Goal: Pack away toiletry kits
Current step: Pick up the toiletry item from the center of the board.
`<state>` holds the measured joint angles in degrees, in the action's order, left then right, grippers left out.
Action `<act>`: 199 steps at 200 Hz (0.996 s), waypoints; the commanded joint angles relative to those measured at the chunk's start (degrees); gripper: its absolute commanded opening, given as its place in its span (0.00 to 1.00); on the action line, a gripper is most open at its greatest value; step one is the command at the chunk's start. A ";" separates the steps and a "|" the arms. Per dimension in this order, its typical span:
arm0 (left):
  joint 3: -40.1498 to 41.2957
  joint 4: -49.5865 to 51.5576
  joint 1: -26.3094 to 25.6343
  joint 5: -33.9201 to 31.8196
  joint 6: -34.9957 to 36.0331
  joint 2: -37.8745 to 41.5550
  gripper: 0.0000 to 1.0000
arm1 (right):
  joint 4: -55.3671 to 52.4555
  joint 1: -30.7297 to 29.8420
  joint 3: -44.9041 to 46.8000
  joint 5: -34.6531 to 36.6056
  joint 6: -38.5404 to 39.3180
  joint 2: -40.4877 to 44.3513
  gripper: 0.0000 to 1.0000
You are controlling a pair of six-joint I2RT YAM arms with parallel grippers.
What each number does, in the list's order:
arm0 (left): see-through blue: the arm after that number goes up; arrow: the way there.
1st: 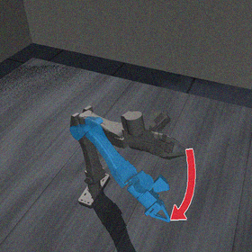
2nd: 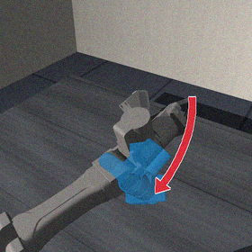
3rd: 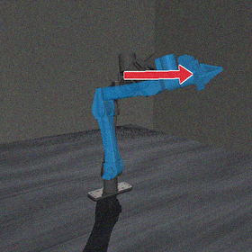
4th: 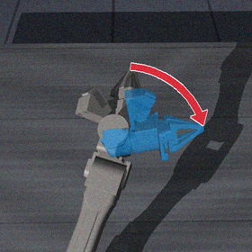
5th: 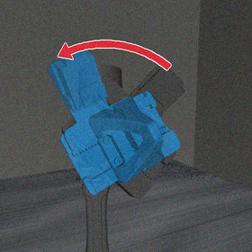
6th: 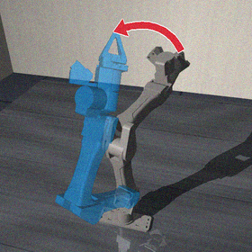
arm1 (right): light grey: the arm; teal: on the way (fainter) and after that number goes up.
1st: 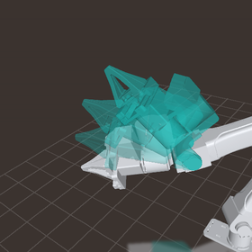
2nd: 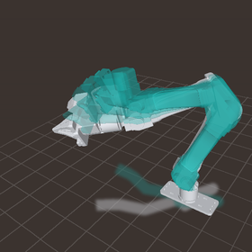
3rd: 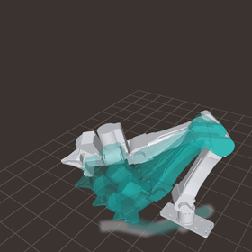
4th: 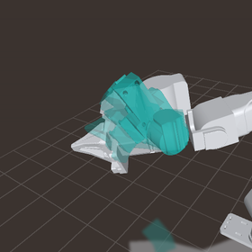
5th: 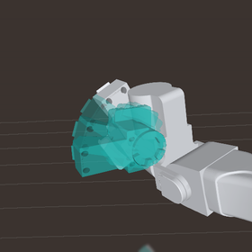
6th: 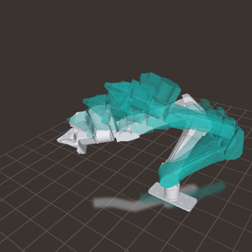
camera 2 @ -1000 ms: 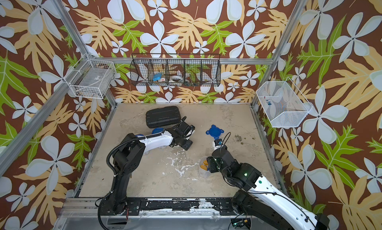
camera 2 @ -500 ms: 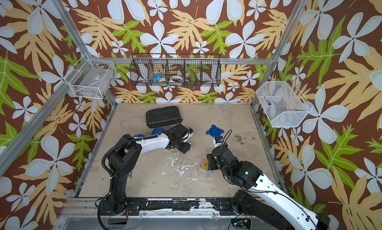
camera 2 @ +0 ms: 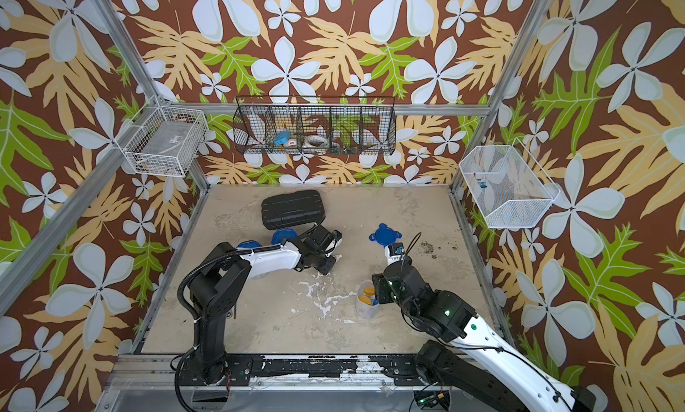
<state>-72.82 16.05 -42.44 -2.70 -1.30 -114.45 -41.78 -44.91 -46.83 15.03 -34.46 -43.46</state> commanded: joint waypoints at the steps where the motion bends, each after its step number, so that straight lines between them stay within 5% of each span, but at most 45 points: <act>1: 2.08 8.27 -0.06 -0.20 -1.16 -0.59 0.39 | 1.76 -0.05 -0.39 1.08 0.24 -0.39 0.55; 68: 3.90 6.21 -0.73 6.24 -0.46 3.48 0.19 | 1.30 0.55 -0.68 -0.82 -2.66 -0.75 0.60; 100: 3.95 6.35 -2.88 6.74 -0.63 5.37 0.00 | 1.92 7.27 -1.29 -8.66 -2.48 -1.95 0.61; 132: 5.41 6.53 -2.94 6.59 -0.97 8.69 0.00 | 3.85 13.77 -1.68 -16.50 -1.93 -2.84 0.62; 199: 7.24 6.98 -4.58 9.73 -3.01 24.72 0.00 | 10.17 14.32 -5.35 -29.83 -1.19 -11.35 0.67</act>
<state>-66.00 22.94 -45.76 4.84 -3.20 -93.97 -36.38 -30.55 -50.78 -7.60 -35.99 -52.47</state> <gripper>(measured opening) 0.087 0.666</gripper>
